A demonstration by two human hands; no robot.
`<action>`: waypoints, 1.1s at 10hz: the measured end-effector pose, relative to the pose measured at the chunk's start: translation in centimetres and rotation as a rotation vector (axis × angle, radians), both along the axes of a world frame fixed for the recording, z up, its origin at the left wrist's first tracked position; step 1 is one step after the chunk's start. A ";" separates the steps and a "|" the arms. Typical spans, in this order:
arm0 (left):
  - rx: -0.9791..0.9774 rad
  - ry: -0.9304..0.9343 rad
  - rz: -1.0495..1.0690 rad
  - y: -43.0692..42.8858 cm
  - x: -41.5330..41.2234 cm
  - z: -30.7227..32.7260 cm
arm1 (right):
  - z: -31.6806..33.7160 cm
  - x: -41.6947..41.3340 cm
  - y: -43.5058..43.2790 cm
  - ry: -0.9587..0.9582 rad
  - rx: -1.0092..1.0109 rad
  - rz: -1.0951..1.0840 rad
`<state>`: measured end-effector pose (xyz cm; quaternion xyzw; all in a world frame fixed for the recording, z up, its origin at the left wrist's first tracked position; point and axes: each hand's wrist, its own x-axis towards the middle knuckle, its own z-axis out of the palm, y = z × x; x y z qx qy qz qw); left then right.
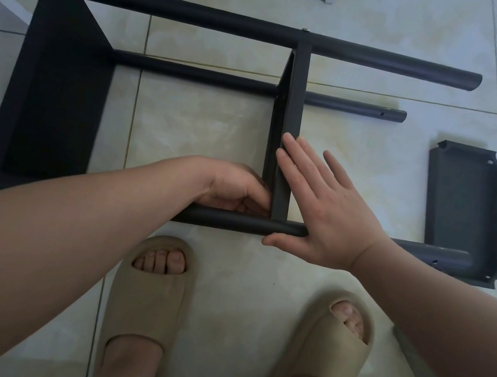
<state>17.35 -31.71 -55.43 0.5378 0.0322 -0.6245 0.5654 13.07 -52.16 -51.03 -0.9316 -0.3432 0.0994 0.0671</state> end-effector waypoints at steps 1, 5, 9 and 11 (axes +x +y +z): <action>0.021 0.006 0.018 -0.1 0.0 0.1 | 0.0 0.0 0.0 0.003 -0.002 -0.001; 0.087 0.055 -0.038 -0.3 0.8 0.9 | 0.0 -0.1 0.1 -0.007 0.001 0.000; 0.049 0.041 -0.025 0.0 -0.3 1.0 | 0.0 0.0 0.0 -0.016 0.005 0.000; 0.073 -0.065 0.018 -0.3 -0.5 1.1 | -0.2 0.0 -0.1 -0.027 -0.005 0.006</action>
